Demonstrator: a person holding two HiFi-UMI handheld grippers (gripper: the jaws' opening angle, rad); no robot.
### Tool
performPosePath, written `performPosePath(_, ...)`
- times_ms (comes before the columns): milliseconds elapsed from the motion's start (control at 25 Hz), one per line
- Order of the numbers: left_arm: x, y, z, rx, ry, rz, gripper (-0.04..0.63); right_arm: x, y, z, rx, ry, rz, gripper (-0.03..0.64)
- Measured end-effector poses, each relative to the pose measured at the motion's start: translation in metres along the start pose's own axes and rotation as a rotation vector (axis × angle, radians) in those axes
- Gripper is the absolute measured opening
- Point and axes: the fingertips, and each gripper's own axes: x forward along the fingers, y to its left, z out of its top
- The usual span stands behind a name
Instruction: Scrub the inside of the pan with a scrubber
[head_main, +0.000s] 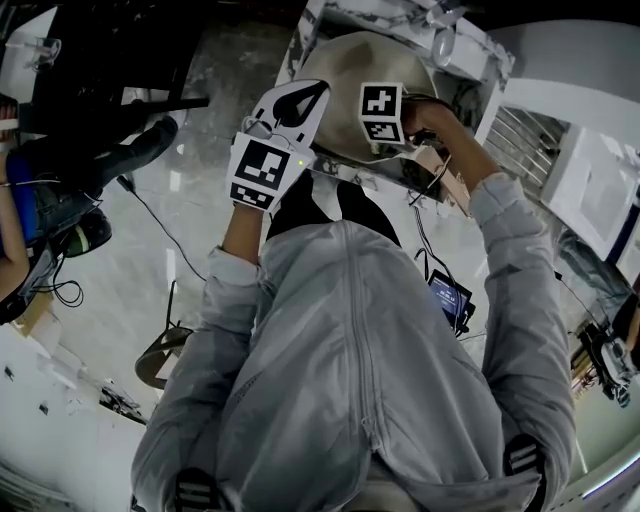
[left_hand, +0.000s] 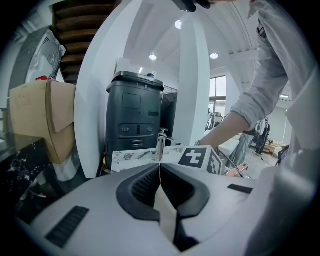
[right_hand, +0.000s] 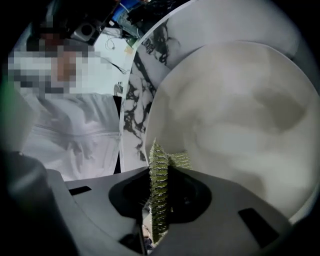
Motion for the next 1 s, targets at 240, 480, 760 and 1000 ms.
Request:
performPosePath(240,0.003,0.005,0.002,0.005,0.002,-0.004,0.023,-0.004,-0.025,-0.030,0.016,0.177,-0.115,0.095)
performPosePath(480,0.005,0.012,0.003,0.000,0.002,-0.008,0.023,-0.013,-0.068,-0.053,-0.019,0.366,-0.378,0.095)
performPosePath(760,0.007,0.015,0.000,-0.021,0.001,-0.012,0.023,-0.037,-0.140,-0.061,-0.087,0.416,-0.840,0.095)
performPosePath(1000,0.003,0.019,0.002,-0.027,0.001,-0.003,0.023,-0.058,-0.177,-0.034,-0.138,0.267,-1.088,0.095)
